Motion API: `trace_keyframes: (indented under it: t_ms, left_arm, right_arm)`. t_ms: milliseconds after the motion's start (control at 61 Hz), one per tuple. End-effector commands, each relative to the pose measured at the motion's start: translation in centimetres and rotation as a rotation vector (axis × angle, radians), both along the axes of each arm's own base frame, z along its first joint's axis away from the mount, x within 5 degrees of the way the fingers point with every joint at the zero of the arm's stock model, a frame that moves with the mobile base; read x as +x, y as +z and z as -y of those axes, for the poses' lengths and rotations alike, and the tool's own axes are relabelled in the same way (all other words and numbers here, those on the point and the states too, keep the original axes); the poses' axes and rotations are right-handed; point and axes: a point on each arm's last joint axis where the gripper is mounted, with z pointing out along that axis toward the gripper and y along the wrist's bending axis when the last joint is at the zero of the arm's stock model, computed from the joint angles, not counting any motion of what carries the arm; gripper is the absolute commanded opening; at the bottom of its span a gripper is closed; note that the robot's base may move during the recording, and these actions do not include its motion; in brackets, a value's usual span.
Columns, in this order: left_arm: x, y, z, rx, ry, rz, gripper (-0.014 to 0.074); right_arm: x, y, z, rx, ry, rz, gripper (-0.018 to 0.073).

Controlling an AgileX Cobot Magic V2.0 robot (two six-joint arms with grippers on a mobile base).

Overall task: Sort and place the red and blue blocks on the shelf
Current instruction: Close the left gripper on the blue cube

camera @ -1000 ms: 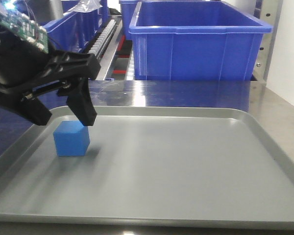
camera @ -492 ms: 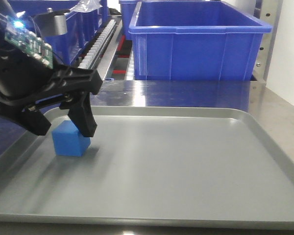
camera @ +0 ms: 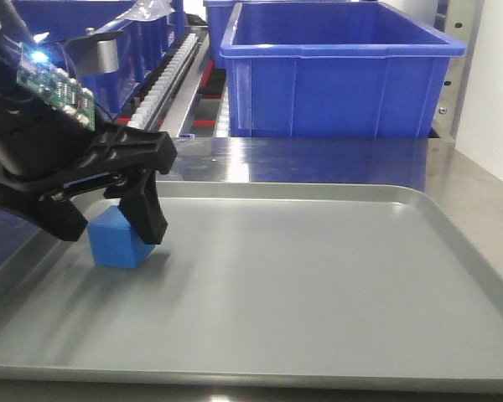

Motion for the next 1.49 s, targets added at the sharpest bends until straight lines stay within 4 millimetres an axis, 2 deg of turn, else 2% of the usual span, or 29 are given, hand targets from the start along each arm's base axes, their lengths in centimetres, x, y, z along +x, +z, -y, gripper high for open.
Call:
trace_keyframes:
  t_ms: [0,312,492,738,836,1099,1296,1476]
  left_arm:
    - [0.4,2.2,0.6,-0.068,0.002,0.088,0.0532]
    - [0.4,2.2,0.6,-0.073,0.004,0.089,0.0524]
    - [0.4,2.2,0.6,-0.073,0.004,0.089,0.0438]
    - [0.4,2.2,0.6,-0.071,0.003,0.087,0.037]
    - [0.3,2.2,0.5,-0.067,0.004,0.08,0.0321]
    - [0.2,2.1,0.5,-0.059,0.003,0.069,0.0118]
    - [0.0,2.5,0.3,-0.065,0.003,0.076,0.0125]
    - [-0.4,4.0,-0.1,-0.088,0.0,0.124,0.0125]
  right_arm:
    - [0.3,1.6,0.1,-0.027,-0.003,0.102,0.0049]
    - [0.3,1.6,0.1,-0.027,-0.003,0.102,0.0049]
    - [0.3,1.6,0.1,-0.027,-0.003,0.102,0.0049]
    - [0.3,1.6,0.1,-0.027,-0.003,0.102,0.0049]
    - [0.3,1.6,0.1,-0.027,-0.003,0.102,0.0049]
    - [0.3,1.6,0.1,-0.027,-0.003,0.102,0.0049]
    - [0.3,1.6,0.1,-0.027,-0.003,0.102,0.0049]
    - [0.3,1.6,0.1,-0.027,-0.003,0.102,0.0049]
